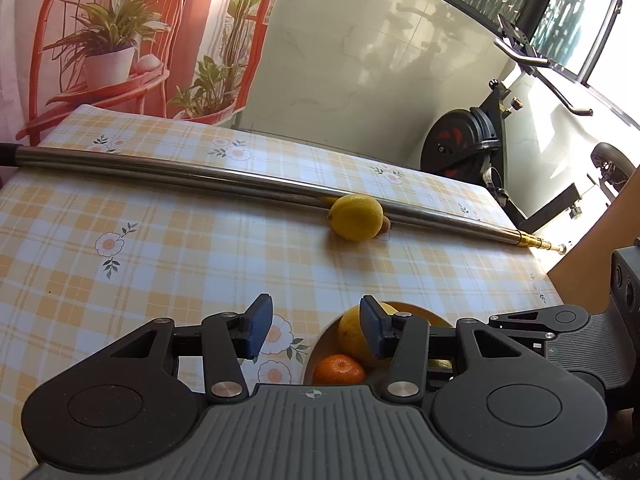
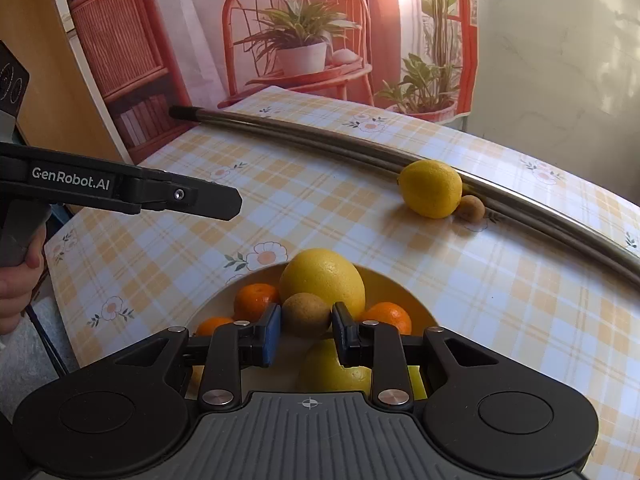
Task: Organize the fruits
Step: 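Raise both open grippers above the filled plate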
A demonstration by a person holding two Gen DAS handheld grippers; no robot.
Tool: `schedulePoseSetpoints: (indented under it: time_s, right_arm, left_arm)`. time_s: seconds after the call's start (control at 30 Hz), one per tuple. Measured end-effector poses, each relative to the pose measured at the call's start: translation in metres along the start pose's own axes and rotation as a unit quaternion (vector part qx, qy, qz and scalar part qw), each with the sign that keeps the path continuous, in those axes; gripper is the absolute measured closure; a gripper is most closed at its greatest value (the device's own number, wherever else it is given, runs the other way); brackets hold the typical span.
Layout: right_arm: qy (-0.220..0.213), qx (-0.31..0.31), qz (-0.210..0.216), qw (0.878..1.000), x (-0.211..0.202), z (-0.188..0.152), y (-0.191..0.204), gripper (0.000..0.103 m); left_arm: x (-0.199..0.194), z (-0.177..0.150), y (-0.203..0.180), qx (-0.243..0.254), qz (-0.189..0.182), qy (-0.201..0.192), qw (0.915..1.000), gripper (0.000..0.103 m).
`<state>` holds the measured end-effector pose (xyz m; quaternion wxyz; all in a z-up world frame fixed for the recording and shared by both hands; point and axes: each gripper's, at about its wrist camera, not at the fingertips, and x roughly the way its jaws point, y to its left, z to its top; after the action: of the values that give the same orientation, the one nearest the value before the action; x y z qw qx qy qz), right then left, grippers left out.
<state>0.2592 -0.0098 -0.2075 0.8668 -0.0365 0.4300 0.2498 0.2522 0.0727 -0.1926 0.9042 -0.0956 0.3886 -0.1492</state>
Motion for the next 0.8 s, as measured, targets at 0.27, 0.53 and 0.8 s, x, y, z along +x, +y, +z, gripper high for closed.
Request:
schedulePoseSetpoints:
  time_s: [0.27,0.53,0.8]
  right_arm:
    - [0.012,-0.019,-0.007,1.0,0.0063,-0.0004,0.0057,0.077]
    - [0.014,-0.022,-0.016,1.0,0.008,-0.0008,0.0054,0.072]
    - [0.014,-0.009,-0.022,1.0,0.0057,-0.0033,-0.0014,0.062]
  left_arm:
    - [0.0026,-0.0038,0.0015,-0.004,-0.006,0.0,1.0,0.053]
    - [0.0045,-0.0058,0.0032,-0.004,-0.005,0.005,1.0,0.053]
    - [0.0064,-0.0046,0.0001,0.001,-0.009,0.008,0.9999,0.053]
